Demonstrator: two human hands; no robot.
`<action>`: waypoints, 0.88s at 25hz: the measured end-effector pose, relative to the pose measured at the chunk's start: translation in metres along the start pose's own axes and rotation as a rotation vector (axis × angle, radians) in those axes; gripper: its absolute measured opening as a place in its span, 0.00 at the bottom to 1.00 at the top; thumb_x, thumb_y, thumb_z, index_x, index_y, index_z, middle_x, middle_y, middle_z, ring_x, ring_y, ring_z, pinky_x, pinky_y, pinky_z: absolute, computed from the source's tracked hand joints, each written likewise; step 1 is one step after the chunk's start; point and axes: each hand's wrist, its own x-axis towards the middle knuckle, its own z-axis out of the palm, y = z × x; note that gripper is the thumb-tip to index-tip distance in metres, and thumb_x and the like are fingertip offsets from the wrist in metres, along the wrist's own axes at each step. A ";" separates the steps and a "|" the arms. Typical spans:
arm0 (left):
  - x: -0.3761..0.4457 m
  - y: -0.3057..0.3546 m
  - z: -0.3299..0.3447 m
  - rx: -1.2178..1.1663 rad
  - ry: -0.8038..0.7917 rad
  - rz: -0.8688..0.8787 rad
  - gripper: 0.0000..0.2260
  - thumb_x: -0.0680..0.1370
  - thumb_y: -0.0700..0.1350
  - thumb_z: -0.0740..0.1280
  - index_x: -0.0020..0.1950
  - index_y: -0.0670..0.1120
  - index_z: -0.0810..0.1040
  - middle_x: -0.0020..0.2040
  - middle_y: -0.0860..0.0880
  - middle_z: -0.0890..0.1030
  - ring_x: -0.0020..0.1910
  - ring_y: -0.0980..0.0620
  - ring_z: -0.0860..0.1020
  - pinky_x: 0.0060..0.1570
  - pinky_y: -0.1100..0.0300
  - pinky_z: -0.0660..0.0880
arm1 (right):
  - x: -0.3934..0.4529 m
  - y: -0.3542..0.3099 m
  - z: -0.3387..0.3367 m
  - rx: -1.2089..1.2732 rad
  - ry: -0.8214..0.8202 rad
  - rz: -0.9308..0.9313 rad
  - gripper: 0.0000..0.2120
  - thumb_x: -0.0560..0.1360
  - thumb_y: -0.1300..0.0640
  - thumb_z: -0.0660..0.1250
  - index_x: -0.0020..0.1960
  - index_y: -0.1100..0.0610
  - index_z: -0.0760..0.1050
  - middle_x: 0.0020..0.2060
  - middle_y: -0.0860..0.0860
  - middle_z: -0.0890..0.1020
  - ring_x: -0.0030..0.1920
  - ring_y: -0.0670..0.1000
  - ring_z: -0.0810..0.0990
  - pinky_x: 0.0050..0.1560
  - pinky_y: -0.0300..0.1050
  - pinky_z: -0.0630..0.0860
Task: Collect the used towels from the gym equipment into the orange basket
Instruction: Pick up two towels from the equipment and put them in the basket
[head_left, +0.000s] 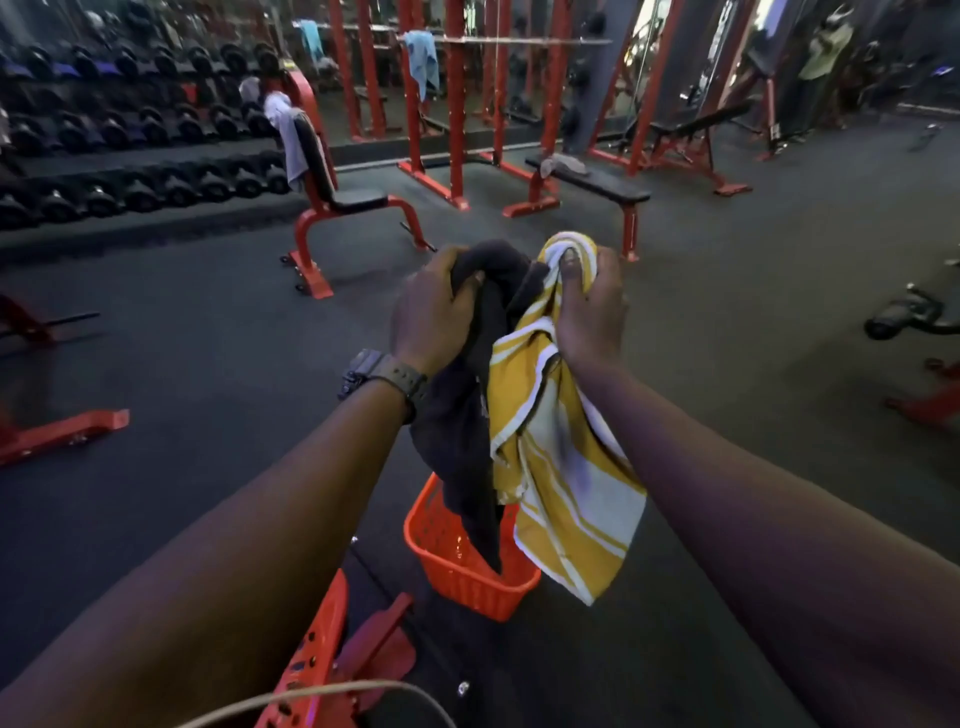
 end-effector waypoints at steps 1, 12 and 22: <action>0.005 -0.013 0.013 -0.001 -0.024 -0.022 0.13 0.78 0.46 0.63 0.62 0.49 0.78 0.55 0.43 0.84 0.55 0.39 0.80 0.47 0.51 0.75 | 0.002 0.016 0.012 -0.011 -0.001 0.030 0.16 0.83 0.46 0.59 0.58 0.59 0.72 0.45 0.50 0.78 0.50 0.59 0.79 0.41 0.46 0.62; 0.012 -0.170 0.166 0.039 -0.202 -0.298 0.14 0.75 0.46 0.64 0.61 0.52 0.77 0.54 0.46 0.84 0.53 0.42 0.82 0.49 0.53 0.75 | -0.008 0.213 0.154 0.027 -0.126 0.349 0.15 0.84 0.48 0.57 0.56 0.61 0.69 0.50 0.62 0.81 0.51 0.65 0.79 0.42 0.48 0.63; -0.106 -0.375 0.373 -0.049 -0.496 -0.653 0.22 0.73 0.36 0.65 0.67 0.47 0.76 0.60 0.44 0.83 0.57 0.47 0.81 0.57 0.67 0.72 | -0.115 0.491 0.229 -0.163 -0.400 0.588 0.11 0.83 0.53 0.60 0.58 0.61 0.68 0.52 0.61 0.78 0.53 0.61 0.76 0.45 0.43 0.61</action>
